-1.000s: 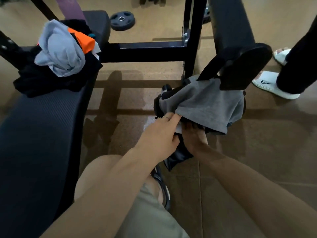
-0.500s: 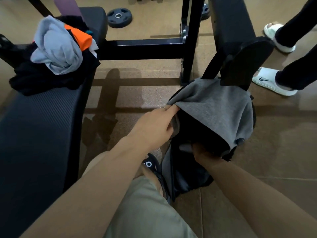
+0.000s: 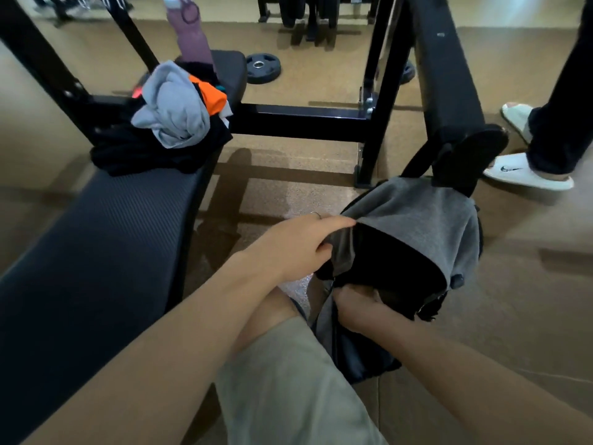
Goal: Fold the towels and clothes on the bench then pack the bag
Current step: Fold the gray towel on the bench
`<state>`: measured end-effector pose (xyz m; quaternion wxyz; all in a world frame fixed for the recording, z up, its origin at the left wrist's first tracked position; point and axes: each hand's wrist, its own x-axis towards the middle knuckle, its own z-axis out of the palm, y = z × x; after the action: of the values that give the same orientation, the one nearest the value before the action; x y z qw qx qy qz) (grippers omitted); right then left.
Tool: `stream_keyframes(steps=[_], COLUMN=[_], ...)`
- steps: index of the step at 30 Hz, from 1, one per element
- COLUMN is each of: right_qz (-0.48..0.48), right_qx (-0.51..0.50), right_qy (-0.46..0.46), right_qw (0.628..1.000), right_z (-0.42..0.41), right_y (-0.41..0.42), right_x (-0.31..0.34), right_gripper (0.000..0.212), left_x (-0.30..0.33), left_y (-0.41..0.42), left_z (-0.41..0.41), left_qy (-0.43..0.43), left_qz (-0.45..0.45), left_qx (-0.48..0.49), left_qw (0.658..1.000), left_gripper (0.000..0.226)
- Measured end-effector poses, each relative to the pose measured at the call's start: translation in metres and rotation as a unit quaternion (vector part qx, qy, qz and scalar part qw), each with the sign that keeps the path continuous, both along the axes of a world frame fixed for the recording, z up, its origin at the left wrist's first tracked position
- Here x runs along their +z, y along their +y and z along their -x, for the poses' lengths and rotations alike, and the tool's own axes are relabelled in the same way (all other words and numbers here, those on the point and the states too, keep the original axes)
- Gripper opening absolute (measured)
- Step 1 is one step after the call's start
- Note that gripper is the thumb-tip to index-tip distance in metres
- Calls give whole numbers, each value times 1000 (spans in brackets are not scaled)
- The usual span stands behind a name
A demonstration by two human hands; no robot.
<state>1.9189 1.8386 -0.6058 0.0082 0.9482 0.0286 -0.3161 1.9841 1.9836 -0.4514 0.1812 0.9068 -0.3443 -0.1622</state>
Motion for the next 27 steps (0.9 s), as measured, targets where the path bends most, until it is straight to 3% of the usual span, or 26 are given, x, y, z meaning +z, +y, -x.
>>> stream_keyframes(steps=[6,11,15,20,22,24,25,27], right_qz=[-124,-310,-428,-501,-496,-492,-501,-525], right_qx=[69,5,-93,-215,-271,-317,-340,-361], right_qy=[-96,-242,-278,-301,-275,-257,-243,-226], right_qw=[985,920,855,782,778,769,758,737], right_z=[-65,-144,-223,-302,-322,-332,-330,-319], right_y=[74,144,194,235,244,250,252,258], right_x=[75,104,120,128,124,119,119,124], right_gripper=[17,43,65,85,65,19,8,17], left_x=[21,14,4,-10,-12,-13,-13,-8], left_y=[85,175,229,267,275,279,281,282], left_z=[-25,-46,-48,-51,-51,-49,-47,-43], left_qy=[-34,-49,-31,-9,-6,-5,-5,-2], left_qz=[46,36,20,39,51,60,67,79], left_qx=[136,279,335,370,380,383,384,390], left_qw=[989,958,942,928,924,922,921,917], left_gripper=[51,49,50,52,53,54,55,59])
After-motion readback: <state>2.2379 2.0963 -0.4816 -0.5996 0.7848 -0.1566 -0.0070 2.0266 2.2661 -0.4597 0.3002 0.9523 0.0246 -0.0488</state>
